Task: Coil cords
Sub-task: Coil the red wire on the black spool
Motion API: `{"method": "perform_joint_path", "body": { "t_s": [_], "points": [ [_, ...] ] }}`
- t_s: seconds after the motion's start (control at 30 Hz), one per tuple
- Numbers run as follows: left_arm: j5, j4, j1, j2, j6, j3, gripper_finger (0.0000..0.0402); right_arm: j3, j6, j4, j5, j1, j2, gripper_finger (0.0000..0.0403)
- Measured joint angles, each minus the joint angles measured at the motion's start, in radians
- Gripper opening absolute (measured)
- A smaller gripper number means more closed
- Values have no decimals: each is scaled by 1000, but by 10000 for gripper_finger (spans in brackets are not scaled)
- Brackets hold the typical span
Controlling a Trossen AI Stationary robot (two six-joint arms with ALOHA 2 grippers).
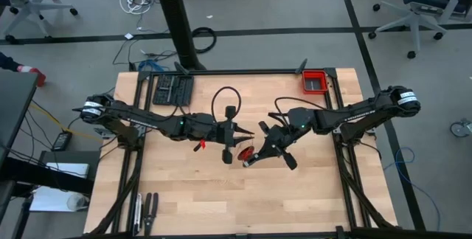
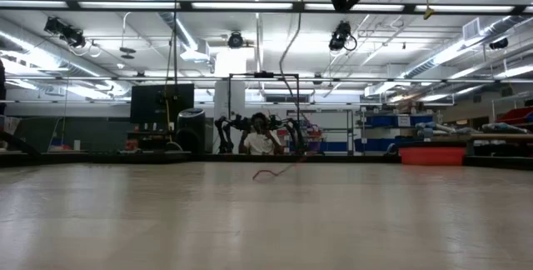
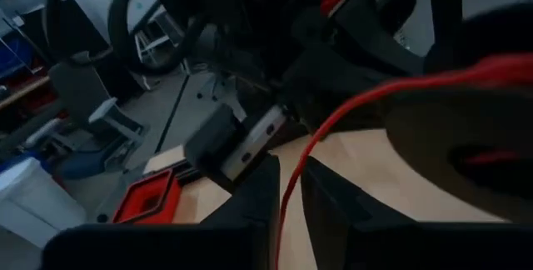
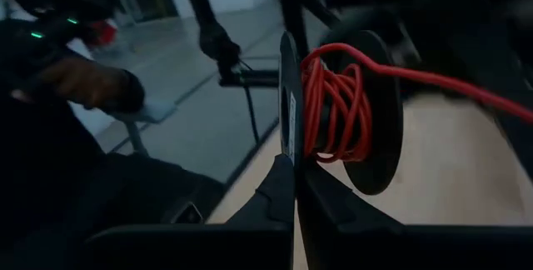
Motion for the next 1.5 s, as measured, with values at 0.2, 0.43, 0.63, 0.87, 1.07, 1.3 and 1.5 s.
{"method": "perform_joint_path", "body": {
  "t_s": [0.2, 0.43, 0.63, 0.87, 1.07, 1.3, 1.5],
  "points": [
    [28, 11, 0, 2, -27, 0, 53, -2, -62, 67, -36, -5, 5, 2],
    [73, 39, -2, 10, -61, 1, 53, -2, -136, 196, -26, -24, 6, 2],
    [81, 78, -2, 41, -86, 1, 53, -2, -177, 334, -16, -38, 6, 2],
    [82, 60, -2, 41, -90, 0, 53, -2, -237, 413, 73, -38, 3, 1],
    [81, 50, -2, 38, -93, 0, 53, -44, -265, 582, 161, -22, -3, 1],
    [46, 57, -2, 38, -85, 0, 43, -122, -280, 741, 232, -12, -3, 1],
    [31, 40, -2, 38, -64, 0, 3, -124, -279, 713, 240, -18, -14, 1]
  ]
}}
